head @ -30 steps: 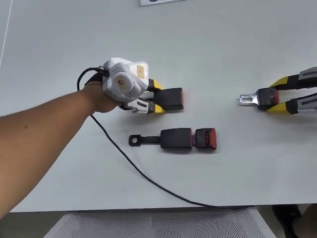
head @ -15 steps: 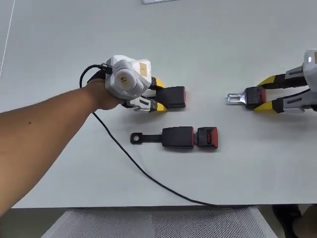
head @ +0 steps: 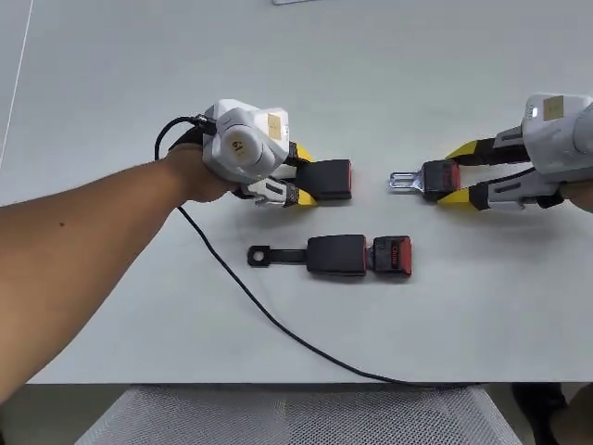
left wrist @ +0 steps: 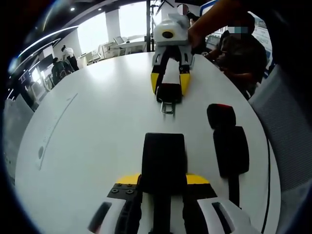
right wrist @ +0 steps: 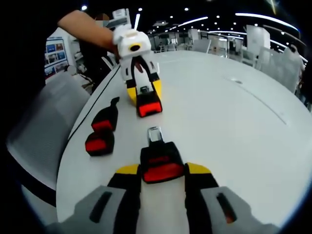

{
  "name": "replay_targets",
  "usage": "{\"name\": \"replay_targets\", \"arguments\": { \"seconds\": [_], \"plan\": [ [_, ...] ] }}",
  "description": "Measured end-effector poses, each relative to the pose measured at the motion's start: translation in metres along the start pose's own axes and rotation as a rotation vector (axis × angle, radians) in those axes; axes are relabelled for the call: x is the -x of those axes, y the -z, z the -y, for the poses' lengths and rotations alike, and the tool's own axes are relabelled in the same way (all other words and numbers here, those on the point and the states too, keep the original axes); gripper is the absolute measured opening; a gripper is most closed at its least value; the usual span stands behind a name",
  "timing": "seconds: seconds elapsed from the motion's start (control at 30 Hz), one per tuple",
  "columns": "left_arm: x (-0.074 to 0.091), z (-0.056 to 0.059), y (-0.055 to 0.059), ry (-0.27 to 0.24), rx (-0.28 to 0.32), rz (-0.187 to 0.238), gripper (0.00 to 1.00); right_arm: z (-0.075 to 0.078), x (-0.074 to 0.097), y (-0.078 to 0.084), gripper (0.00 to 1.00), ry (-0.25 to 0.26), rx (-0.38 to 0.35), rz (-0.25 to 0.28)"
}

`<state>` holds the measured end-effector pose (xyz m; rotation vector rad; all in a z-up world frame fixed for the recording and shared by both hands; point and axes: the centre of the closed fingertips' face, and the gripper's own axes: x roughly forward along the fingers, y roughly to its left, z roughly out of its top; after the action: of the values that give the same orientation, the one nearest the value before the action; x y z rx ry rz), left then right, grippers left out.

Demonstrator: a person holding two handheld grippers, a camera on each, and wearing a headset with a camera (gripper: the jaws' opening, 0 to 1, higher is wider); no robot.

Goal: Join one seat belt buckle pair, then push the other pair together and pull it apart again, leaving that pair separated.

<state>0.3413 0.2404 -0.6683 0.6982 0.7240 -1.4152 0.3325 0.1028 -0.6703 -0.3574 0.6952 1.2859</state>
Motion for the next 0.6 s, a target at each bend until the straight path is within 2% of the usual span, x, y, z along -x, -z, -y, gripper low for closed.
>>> {"name": "replay_targets", "arguments": {
  "seconds": [0.33, 0.6],
  "plan": [
    [-0.001, 0.000, 0.001, 0.003, -0.006, -0.007, 0.33, -0.013, -0.024, -0.022, 0.34, -0.019, 0.023, 0.040],
    [-0.001, 0.001, 0.001, 0.005, -0.007, -0.010, 0.33, -0.018, -0.027, -0.027, 0.33, -0.019, 0.036, 0.043]
  ]
}}
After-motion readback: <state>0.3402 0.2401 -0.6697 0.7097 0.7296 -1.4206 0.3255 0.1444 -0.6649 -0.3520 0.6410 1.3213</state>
